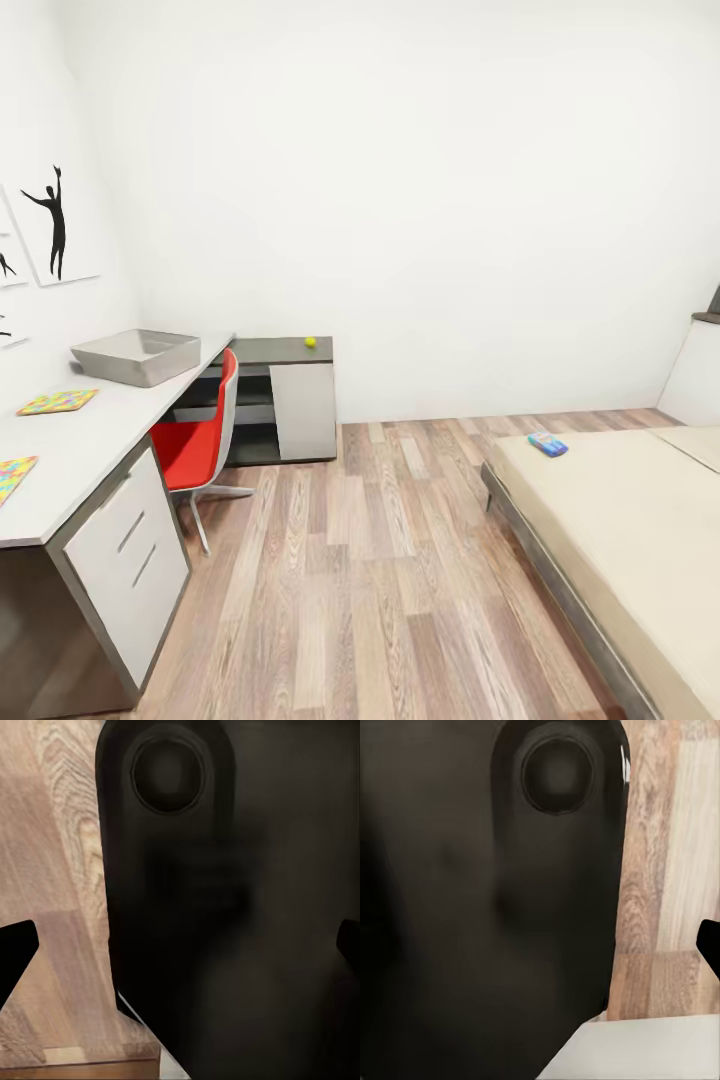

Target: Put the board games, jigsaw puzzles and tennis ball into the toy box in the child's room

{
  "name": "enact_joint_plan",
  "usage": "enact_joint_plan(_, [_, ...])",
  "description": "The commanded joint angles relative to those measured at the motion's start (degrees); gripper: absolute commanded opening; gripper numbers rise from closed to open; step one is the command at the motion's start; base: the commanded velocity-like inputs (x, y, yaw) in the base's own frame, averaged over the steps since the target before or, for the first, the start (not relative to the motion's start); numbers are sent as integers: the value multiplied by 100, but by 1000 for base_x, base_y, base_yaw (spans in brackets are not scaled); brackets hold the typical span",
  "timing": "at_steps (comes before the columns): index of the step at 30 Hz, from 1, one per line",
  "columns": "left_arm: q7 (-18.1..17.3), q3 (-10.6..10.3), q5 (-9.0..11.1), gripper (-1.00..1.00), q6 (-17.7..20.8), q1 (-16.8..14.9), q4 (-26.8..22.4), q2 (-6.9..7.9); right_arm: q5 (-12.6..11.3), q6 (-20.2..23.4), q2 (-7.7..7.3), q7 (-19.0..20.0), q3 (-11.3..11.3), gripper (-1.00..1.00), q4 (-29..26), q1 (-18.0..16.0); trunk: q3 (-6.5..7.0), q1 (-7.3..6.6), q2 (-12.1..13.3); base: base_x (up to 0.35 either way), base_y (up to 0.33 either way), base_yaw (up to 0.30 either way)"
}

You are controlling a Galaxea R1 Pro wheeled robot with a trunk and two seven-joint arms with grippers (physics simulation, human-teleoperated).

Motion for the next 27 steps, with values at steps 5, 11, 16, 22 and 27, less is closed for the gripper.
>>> enact_joint_plan(5, [-8,-18,-5,100,-158,-167,-163,27,-160,162,162,-161,-91,100,-164,-166,-3,0,-1,0,0,0])
enact_joint_plan(11, [-25,26,-8,100,14,-52,-25,-32,-291,31,355,34,-190,100,-96,-21,69,-88,159,0,0,0])
enact_joint_plan(16, [-26,26,-10,100,24,94,-14,-34,-311,-129,442,49,-206,100,-10,62,159,-197,360,0,0,0])
enact_joint_plan(22, [-26,27,-16,100,26,103,-10,-35,-305,-154,447,52,-210,100,-2,68,267,-329,600,0,0,0])
enact_joint_plan(27, [-26,27,-17,100,26,104,-11,-35,-300,-161,450,58,-209,100,-1,69,356,-439,801,0,0,0])
